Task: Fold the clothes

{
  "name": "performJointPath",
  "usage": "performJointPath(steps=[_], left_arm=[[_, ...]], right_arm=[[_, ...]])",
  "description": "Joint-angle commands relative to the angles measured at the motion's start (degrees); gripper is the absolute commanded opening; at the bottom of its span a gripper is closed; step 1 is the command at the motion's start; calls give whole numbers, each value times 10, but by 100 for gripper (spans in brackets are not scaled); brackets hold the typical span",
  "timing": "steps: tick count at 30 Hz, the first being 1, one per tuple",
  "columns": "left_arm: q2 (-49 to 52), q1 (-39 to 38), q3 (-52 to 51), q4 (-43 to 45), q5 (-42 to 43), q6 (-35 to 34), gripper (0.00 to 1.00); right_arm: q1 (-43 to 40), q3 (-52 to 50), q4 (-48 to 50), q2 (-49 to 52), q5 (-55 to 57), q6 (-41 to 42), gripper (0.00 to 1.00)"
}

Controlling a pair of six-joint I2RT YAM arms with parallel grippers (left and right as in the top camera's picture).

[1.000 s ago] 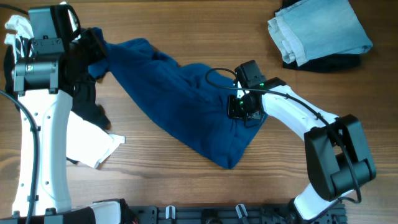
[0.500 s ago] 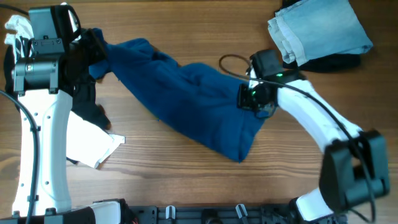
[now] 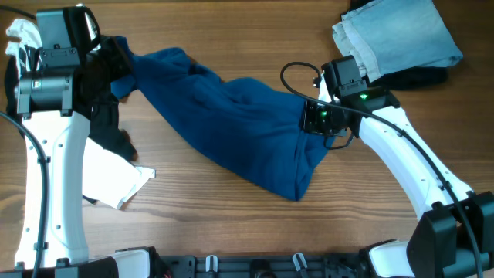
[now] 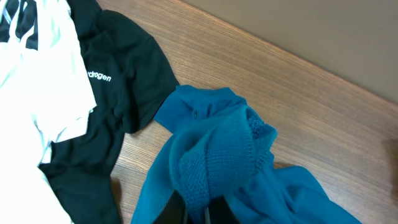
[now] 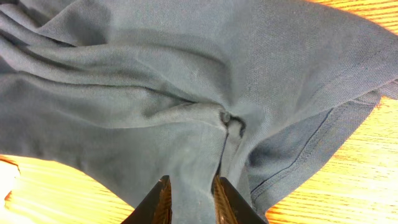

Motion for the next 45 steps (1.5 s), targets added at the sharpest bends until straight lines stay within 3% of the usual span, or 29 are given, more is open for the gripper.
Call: performJointPath(steps=[1,8,14,24,30,37,42,45], left_arm=[[2,3,5,2,-7,9,4],[2,3,5,2,-5,9,4],[2,3,5,-3,-5,7,4],[2,3,5,-2,-5,7,4],[2,3,5,-2,-5,8,4],[2,3,5,-2,-5,8,4],[2,3,5,-2,-5,8,4],[2,3,5,-2,-5,8,4]], right_arm=[[1,-21,17,0,11,-2,25],[1,-45,107,47,1,-42,49],[1,-45,131,119,-21,-62,50],[1,-46,117,126,24,-45,50],[8,-46,137,139,-44,-59,45],[30,-46,136,157,-45,-60,38],[29,-46,146,159,-30,-60,22],[24,-46,157,159,-29,-60,21]])
